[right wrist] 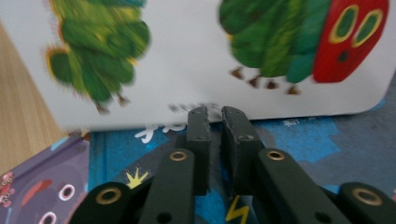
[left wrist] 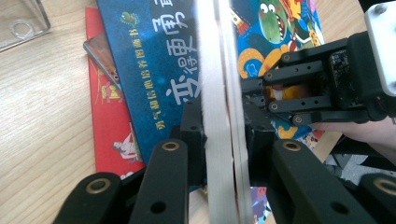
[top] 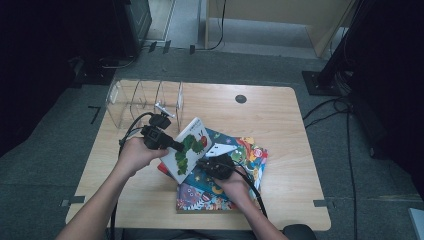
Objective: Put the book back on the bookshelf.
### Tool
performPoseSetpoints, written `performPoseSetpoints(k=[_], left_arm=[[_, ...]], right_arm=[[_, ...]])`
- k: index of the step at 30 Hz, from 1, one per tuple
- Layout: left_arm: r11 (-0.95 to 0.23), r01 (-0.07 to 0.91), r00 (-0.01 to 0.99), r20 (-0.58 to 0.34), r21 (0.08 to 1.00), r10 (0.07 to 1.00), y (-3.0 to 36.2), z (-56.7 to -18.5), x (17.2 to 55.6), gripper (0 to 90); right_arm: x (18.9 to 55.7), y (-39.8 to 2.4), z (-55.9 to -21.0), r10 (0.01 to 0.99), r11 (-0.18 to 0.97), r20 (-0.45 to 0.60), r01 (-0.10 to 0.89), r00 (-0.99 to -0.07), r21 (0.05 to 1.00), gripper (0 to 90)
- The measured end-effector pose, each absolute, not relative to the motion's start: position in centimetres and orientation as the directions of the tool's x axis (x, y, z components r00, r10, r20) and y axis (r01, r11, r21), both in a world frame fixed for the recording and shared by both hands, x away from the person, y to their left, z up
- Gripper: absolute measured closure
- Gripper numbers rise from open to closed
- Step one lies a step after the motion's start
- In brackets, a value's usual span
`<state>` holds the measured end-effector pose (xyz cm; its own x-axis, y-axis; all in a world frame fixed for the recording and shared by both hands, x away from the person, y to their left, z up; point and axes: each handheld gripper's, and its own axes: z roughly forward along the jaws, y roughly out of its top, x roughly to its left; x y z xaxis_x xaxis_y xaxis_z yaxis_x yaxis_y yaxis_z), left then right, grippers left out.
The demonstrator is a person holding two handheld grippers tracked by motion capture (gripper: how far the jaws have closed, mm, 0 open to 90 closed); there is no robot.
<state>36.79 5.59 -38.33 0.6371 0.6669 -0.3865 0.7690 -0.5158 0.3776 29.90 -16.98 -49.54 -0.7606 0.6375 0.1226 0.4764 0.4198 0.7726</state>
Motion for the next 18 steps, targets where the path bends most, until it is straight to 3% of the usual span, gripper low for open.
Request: performPoseSetpoints(k=[8, 18], left_arm=[[-0.528, 0.747, 0.652, -0.291, 0.403, 0.700, 7.6, -36.9, 36.0, 76.5], [-0.448, 0.776, 0.583, -0.235, 0.443, 0.778, 11.8, -35.6, 35.6, 76.6]], right_arm=[[30.3, -19.3, -49.2, 0.670, 0.432, 0.079, 0.475, -0.738, 0.767, 71.7], [30.7, -20.6, -49.5, 0.701, 0.440, 0.022, 0.457, -0.713, 0.773, 60.3]])
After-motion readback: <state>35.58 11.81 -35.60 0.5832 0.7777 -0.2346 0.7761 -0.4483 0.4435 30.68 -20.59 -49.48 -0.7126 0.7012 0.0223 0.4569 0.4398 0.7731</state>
